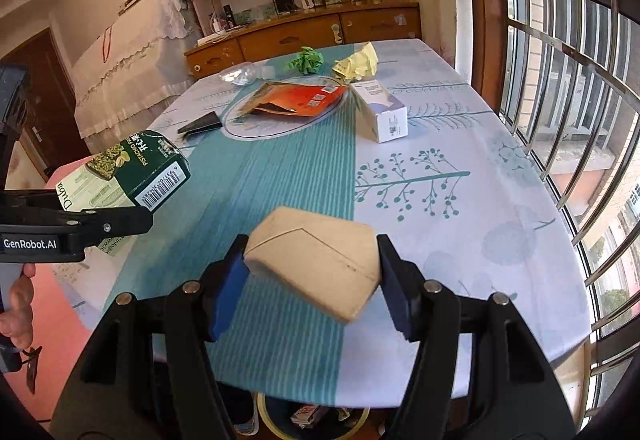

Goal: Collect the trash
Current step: 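Carry the chocolate box and beige block in both grippers down over the bin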

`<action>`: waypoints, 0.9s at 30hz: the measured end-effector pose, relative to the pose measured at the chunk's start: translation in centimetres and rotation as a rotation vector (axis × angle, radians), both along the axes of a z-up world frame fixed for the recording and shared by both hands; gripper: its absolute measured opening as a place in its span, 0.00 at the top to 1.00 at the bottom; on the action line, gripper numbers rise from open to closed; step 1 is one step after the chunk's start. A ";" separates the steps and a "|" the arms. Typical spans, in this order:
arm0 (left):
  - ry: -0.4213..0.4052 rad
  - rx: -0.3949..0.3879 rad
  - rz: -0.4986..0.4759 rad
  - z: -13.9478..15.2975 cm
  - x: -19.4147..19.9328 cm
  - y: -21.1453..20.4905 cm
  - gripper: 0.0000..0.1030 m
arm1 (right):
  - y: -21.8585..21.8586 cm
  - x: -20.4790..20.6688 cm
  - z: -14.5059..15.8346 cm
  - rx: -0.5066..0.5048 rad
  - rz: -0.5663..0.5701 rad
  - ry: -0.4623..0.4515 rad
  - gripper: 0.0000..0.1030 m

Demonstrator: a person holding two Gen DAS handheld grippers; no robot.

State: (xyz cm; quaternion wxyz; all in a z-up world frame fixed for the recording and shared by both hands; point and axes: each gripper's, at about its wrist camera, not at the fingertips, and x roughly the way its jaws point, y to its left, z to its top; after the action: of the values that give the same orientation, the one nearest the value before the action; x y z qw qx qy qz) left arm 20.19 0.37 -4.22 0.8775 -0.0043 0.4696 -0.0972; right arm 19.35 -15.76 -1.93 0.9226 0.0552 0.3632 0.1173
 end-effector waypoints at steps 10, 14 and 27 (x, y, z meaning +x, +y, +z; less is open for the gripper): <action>-0.002 -0.035 -0.076 1.0 -12.3 1.3 0.36 | 3.2 -10.7 3.4 0.022 0.130 0.003 0.43; 0.039 -0.060 -0.099 -1.1 -15.9 1.2 0.36 | 3.9 -13.6 2.5 0.012 0.153 0.044 0.43; 0.239 -0.070 -0.119 -13.8 -19.5 -0.6 0.36 | 3.4 -15.6 -9.1 -0.069 0.130 0.272 0.43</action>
State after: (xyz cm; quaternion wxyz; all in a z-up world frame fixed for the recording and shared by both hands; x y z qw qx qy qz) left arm 0.71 -0.19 -18.03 0.8074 -0.0183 0.5664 -0.1643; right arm 3.70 -12.31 -11.07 0.8567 0.0151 0.4915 0.1555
